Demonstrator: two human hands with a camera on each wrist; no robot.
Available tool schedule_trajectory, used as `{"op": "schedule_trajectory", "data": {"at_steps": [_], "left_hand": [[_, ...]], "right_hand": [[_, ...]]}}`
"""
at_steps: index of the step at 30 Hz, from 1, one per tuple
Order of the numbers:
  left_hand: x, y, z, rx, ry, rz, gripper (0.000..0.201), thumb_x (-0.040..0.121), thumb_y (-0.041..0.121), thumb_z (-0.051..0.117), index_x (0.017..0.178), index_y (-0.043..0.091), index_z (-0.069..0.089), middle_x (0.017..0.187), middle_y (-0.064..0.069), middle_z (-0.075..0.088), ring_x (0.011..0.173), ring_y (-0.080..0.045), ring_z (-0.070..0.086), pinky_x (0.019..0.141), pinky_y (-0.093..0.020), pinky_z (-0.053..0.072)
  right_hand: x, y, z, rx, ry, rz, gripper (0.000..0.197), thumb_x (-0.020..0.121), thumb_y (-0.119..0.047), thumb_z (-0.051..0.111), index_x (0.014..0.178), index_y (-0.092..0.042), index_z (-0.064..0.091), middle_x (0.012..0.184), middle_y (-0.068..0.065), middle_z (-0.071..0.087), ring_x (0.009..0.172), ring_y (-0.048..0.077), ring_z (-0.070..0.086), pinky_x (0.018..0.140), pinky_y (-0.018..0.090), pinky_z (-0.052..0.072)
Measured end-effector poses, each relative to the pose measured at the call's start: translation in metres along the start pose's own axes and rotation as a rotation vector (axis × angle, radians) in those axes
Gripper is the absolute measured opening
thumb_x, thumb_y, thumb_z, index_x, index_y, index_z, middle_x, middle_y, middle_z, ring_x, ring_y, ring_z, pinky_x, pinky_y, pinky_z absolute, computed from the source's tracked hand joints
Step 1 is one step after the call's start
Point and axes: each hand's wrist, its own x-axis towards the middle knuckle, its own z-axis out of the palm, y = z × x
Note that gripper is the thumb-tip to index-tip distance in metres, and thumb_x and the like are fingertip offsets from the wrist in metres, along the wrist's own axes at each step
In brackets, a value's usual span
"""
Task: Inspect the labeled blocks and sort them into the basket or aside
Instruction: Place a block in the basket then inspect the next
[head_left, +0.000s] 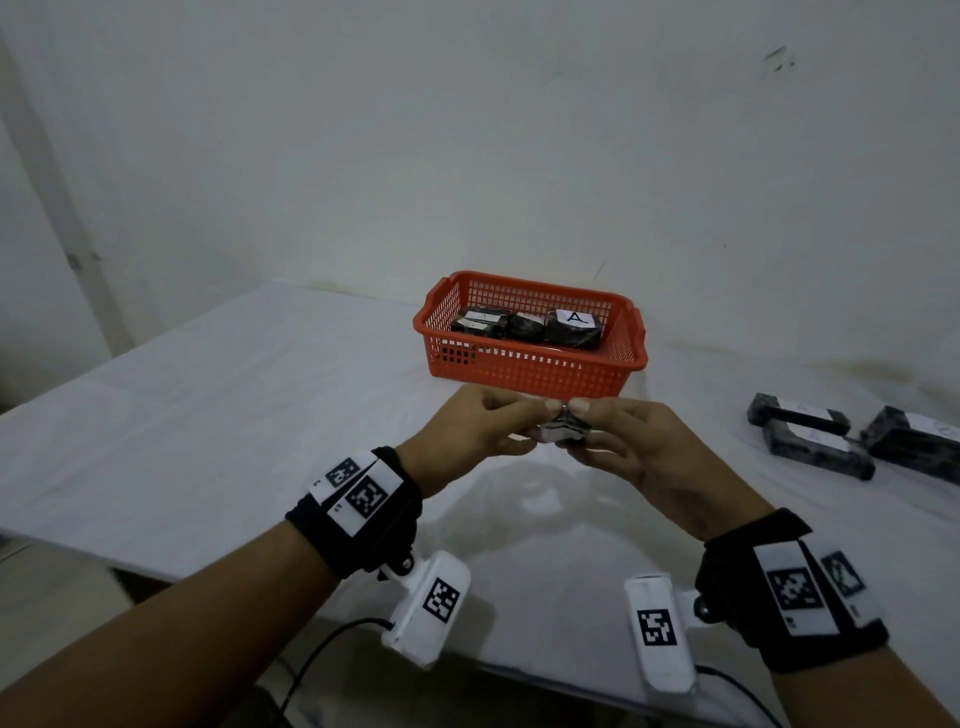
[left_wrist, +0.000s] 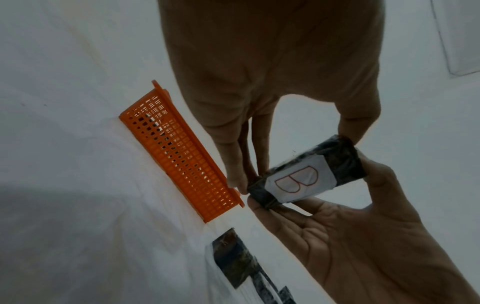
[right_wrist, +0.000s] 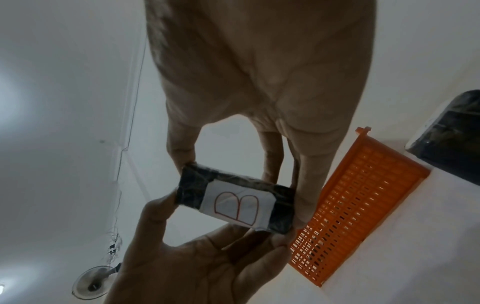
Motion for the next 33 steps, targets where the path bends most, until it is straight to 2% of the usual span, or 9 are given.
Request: {"op": "schedule_trajectory", "data": {"at_steps": [2,5,7,10,16,21,24,29,33], "left_hand": [[0.0012,-0.0014,0.0002,-0.018,0.037,0.006,0.035,0.095,0.035,0.066,0.117,0.009,0.073,0.112,-0.006,0.077,0.106,-0.020,0.073,0.094,-0.035,0.058],[0.0019,-0.0026,-0.0001,0.010,0.030,0.006,0.028,0.100,0.027,0.061,0.119,0.010,0.073,0.115,-0.005,0.076,0.110,-0.019,0.071,0.099,-0.038,0.056],[0.0018,-0.0039,-0.0002,-0.020,-0.033,-0.035,0.030,0.102,0.030,0.058,0.122,0.012,0.071,0.120,-0.003,0.074,0.116,-0.017,0.069,0.102,-0.037,0.054],[-0.0008,-0.0040,-0.0006,-0.087,-0.107,-0.105,0.046,0.096,0.044,0.057,0.129,0.013,0.067,0.126,-0.003,0.072,0.121,-0.018,0.066,0.107,-0.038,0.052],[0.0009,-0.0047,0.0002,-0.089,-0.010,-0.062,0.047,0.092,0.041,0.058,0.120,0.005,0.071,0.118,-0.012,0.074,0.115,-0.027,0.070,0.105,-0.044,0.053],[-0.0005,-0.0037,0.0014,-0.101,-0.060,-0.070,0.035,0.092,0.043,0.067,0.116,0.018,0.072,0.119,-0.003,0.075,0.116,-0.017,0.070,0.104,-0.037,0.053],[-0.0001,-0.0026,0.0041,-0.051,-0.022,-0.039,0.030,0.090,0.039,0.067,0.112,0.020,0.075,0.114,-0.003,0.077,0.112,-0.016,0.071,0.102,-0.037,0.054],[-0.0014,-0.0033,0.0027,-0.078,-0.083,-0.098,0.041,0.092,0.041,0.063,0.120,0.013,0.072,0.120,-0.005,0.075,0.117,-0.017,0.069,0.107,-0.038,0.051],[-0.0023,-0.0022,-0.0004,-0.047,-0.084,-0.113,0.036,0.096,0.034,0.065,0.120,0.009,0.072,0.117,-0.006,0.076,0.114,-0.017,0.070,0.106,-0.037,0.052]], "right_hand": [[0.0006,0.0002,0.0017,-0.001,-0.016,0.009,0.046,0.087,-0.042,0.074,0.116,-0.006,0.076,0.116,0.009,0.078,0.118,0.024,0.070,0.108,0.038,0.052],[0.0005,0.0008,0.0032,-0.015,-0.015,-0.007,0.044,0.081,-0.041,0.073,0.112,-0.009,0.078,0.115,0.008,0.078,0.118,0.023,0.070,0.104,0.033,0.054],[0.0007,0.0016,0.0022,-0.032,0.011,-0.035,0.042,0.081,-0.041,0.075,0.110,-0.012,0.080,0.114,0.008,0.078,0.117,0.021,0.071,0.104,0.034,0.053],[0.0011,0.0031,-0.0001,-0.023,0.014,-0.051,0.040,0.082,-0.039,0.076,0.111,-0.011,0.080,0.114,0.008,0.078,0.118,0.021,0.070,0.108,0.036,0.051],[-0.0006,0.0027,-0.0016,0.037,-0.030,-0.023,0.044,0.083,-0.032,0.071,0.118,-0.004,0.075,0.121,0.012,0.075,0.121,0.021,0.068,0.111,0.036,0.049],[-0.0009,0.0057,-0.0068,0.012,-0.004,-0.056,0.045,0.081,-0.031,0.083,0.118,-0.007,0.076,0.119,0.010,0.077,0.120,0.020,0.069,0.112,0.039,0.048],[-0.0025,0.0041,-0.0051,0.018,-0.031,-0.032,0.045,0.082,-0.029,0.075,0.120,-0.006,0.074,0.120,0.008,0.077,0.120,0.017,0.069,0.112,0.039,0.047],[-0.0048,0.0021,-0.0029,-0.021,-0.041,-0.046,0.037,0.081,-0.032,0.073,0.113,-0.015,0.078,0.115,0.005,0.078,0.117,0.016,0.071,0.110,0.038,0.048],[-0.0028,0.0029,-0.0027,-0.033,-0.048,-0.041,0.041,0.082,-0.034,0.072,0.116,-0.010,0.077,0.117,0.008,0.078,0.119,0.018,0.070,0.112,0.038,0.048]]}}
